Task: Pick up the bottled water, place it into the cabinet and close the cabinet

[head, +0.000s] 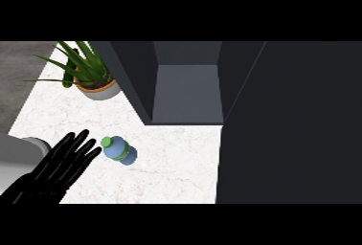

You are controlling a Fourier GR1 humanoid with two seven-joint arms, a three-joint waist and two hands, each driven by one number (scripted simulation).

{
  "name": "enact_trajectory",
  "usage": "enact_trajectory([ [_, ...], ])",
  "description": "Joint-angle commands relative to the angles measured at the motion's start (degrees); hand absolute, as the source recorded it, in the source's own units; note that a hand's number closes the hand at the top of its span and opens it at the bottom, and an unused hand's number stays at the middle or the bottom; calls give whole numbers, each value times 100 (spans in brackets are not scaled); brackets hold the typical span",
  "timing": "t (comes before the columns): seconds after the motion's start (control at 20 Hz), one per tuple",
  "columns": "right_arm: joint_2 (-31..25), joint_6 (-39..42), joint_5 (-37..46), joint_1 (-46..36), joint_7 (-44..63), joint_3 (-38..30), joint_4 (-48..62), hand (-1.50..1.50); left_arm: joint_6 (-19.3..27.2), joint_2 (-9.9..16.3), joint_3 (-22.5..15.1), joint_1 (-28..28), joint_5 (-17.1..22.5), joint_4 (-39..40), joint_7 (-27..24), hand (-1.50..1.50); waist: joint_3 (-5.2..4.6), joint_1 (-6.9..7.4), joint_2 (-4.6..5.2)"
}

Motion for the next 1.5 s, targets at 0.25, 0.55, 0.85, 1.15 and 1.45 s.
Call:
enact_trajectory([
  [0.25,-25,441,-20,680,-825,157,286,-150,-817,-6,402,302,-110,556,-438,-150,0,4,3],
  [0.55,29,423,345,1266,-1217,555,84,-150,-1305,123,907,376,163,824,-650,-150,-1,-15,0],
  [0.85,-273,633,-103,1100,-1225,91,218,-150,-1266,127,1340,-53,366,1427,-700,-150,0,-38,8],
  [1.15,-32,349,562,1357,-1237,783,-50,-150,-1275,224,1597,-420,260,1724,-675,-150,-1,-27,4],
  [1.45,-183,545,327,1301,-1630,477,344,-150,-1788,-35,1614,-858,-1019,3051,-1767,-150,-2,-28,9],
])
